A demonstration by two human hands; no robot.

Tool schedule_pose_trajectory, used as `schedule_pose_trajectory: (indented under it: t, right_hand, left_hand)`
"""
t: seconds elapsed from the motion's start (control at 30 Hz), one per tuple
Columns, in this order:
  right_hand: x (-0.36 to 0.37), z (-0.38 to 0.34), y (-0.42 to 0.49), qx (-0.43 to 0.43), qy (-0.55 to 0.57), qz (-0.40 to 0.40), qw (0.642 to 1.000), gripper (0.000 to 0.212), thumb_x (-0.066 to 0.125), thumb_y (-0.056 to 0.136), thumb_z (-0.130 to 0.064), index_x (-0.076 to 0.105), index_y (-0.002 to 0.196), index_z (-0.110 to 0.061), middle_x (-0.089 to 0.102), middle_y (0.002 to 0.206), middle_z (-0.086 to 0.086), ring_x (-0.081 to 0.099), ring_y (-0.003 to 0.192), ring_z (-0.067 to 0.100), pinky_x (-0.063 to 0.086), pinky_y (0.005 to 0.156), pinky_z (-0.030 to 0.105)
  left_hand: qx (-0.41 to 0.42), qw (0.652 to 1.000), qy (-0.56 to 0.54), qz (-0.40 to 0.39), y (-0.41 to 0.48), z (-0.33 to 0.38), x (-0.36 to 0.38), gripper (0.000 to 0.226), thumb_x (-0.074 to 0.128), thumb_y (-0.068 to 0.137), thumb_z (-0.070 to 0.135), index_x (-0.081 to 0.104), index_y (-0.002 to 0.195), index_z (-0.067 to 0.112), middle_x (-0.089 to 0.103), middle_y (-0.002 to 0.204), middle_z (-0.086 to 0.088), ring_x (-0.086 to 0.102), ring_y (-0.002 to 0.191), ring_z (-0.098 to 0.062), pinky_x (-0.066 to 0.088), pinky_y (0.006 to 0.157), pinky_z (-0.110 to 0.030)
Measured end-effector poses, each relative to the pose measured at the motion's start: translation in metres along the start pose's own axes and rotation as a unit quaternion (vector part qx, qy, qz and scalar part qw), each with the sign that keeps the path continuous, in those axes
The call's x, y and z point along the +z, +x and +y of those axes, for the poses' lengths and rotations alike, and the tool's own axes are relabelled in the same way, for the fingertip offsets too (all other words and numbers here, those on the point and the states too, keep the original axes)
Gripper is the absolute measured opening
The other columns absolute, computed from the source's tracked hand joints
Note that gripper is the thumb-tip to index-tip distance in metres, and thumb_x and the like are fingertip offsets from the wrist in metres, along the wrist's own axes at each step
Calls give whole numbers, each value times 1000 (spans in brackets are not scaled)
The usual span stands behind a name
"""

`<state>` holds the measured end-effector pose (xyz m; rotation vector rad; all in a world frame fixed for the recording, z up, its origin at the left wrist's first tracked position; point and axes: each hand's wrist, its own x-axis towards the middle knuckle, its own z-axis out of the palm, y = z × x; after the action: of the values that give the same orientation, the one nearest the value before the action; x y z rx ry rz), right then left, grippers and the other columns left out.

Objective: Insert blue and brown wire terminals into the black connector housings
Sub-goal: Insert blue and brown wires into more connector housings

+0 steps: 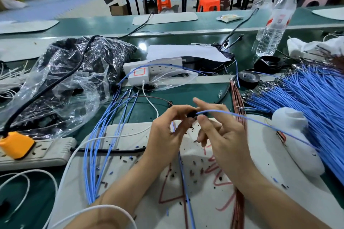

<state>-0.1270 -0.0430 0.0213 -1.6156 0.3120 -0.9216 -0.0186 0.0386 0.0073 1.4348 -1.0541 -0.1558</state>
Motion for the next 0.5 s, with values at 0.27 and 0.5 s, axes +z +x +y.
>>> schedule_pose_trajectory:
  t: [0.27,0.5]
  right_hand:
    - [-4,4,3,23,-59,-15,998,28,70,82,-16,63,102,-33,63,70,-2,57,55,11,50,56,25]
    - [-20,-3,13,184,23,-267,945,47,59,84,13,49,117,-20,55,66,-4,48,54,11,42,51,20]
  left_hand:
    - [-69,986,-149,33,0,3,0,13,63,87,14,57,98,12,69,81,8,66,74,-10,55,76,-27]
    - [-269,813,-446,259,30,-6,-26,16,45,95,1,57,88,8,65,65,-5,63,54,-11,59,63,-30]
